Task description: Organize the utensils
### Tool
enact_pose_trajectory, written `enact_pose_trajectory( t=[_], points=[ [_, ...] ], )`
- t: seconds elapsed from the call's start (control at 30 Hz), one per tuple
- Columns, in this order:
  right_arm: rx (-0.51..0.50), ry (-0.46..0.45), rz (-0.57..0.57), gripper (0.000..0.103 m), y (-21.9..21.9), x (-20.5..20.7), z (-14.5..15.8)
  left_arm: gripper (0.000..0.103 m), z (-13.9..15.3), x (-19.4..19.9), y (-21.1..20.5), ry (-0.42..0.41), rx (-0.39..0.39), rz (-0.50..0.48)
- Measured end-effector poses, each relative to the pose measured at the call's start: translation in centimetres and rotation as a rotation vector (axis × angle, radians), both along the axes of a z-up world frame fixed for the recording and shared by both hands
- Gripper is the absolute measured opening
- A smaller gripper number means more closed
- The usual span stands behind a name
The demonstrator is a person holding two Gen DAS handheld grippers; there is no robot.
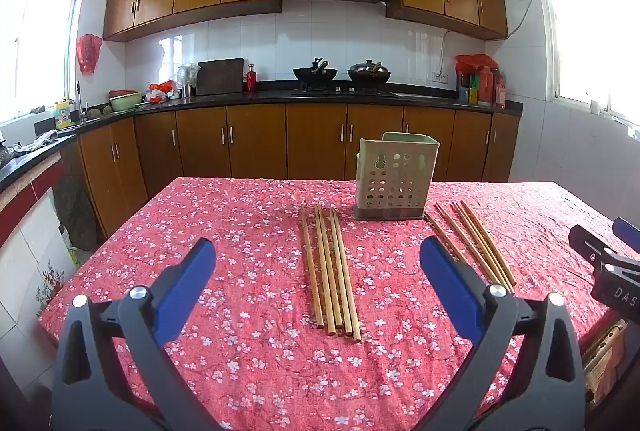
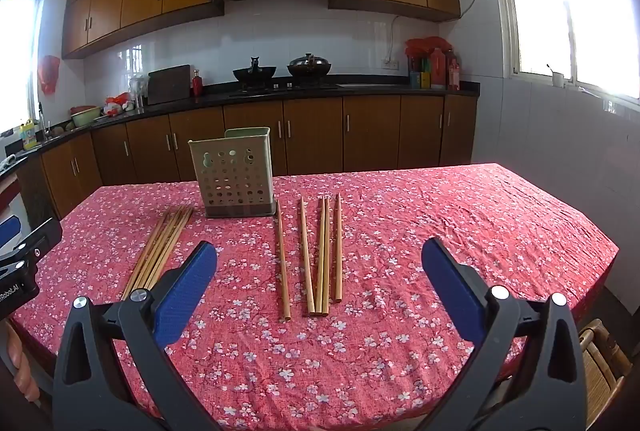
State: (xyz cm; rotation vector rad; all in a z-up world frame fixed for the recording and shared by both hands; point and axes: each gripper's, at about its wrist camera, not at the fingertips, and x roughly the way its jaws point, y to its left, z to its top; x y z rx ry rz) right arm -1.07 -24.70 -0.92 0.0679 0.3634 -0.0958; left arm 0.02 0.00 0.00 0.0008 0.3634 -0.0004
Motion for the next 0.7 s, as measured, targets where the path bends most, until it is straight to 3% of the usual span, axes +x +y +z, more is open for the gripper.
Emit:
enact_pose_trajectory(
  t=[0.7],
  points=[
    [0.0,-0.002,0.0,0.101,-0.05,-0.02,0.09,0.099,0.0,0.0,0.01,0.0,-0.002,0.0]
  ],
)
